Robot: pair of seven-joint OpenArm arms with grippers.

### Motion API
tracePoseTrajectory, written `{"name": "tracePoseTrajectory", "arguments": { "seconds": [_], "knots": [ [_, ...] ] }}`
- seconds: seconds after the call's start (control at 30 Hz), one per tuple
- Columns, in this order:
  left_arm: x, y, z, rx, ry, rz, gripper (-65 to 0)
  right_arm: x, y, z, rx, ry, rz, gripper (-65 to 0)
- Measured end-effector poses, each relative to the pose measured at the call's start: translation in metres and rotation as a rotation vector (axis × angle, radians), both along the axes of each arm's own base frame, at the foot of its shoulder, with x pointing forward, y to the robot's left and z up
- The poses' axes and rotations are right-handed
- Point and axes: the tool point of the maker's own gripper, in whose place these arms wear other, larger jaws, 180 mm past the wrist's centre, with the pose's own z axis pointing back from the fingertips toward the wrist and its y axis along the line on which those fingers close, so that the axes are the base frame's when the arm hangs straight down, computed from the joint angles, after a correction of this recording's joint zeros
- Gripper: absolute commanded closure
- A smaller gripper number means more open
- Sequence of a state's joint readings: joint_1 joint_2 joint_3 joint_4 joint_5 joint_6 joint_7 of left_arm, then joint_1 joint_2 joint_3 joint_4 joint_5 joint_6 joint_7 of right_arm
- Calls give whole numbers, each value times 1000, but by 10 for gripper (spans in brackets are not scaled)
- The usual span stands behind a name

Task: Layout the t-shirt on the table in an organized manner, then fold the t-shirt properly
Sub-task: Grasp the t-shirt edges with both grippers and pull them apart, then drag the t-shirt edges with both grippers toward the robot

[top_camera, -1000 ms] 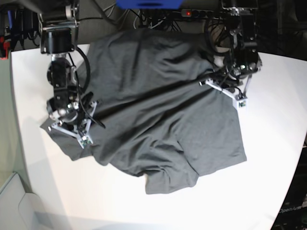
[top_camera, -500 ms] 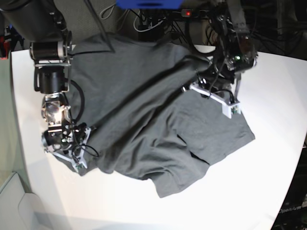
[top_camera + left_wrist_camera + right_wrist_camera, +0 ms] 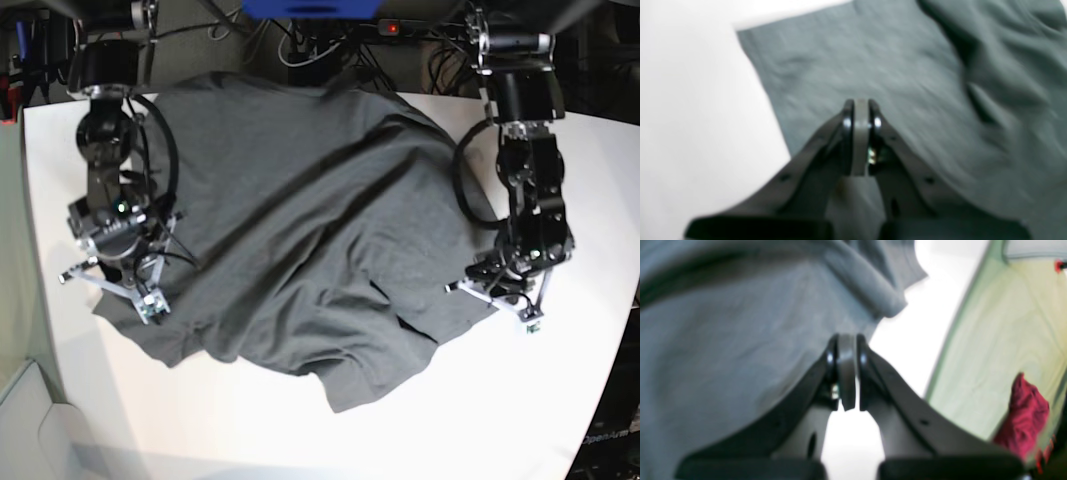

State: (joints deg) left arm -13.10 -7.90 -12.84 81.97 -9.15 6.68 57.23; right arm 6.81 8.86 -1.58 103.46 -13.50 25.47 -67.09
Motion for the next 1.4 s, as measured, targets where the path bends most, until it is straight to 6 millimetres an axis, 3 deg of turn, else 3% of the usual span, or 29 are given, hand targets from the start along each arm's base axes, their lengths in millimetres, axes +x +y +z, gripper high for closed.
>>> {"name": "tracePoseTrajectory", "arguments": {
  "seconds": [0.1,0.27,0.43,0.53,0.63,0.7,0.87,1.0,1.17,1.3,1.4],
  "knots": [
    [-1,21,-26,30,49,37,-1,-33,17,-9,35,36,15,0],
    [-2,48,-57,68,70,78,-1,-88,51,-50,120,182,19,0],
    [3,62,-66,102,38,84,-1,-117,84,-71,161,265,77,0],
    [1,68,-68,104,28,91,-1,-119,94,-79,172,292,102,0],
    [-15,79,-72,136,9,88,-1,-106,86,-94,147,333,93,0],
    [-34,89,-74,161,-3,104,-1,-91,70,-99,135,333,70,0],
    [-83,112,-79,148,-12,208,-1,-38,31,-103,91,302,20,0],
    [-115,111,-81,149,-10,235,-1,2,17,-104,90,284,10,0],
    [-144,88,-77,123,53,238,-1,42,10,-102,105,287,-1,0],
    [-167,48,-72,36,139,237,-1,55,7,-96,103,285,-4,0],
    [-171,13,-63,-64,194,190,-1,59,7,-91,102,277,-5,0]
  ]
}}
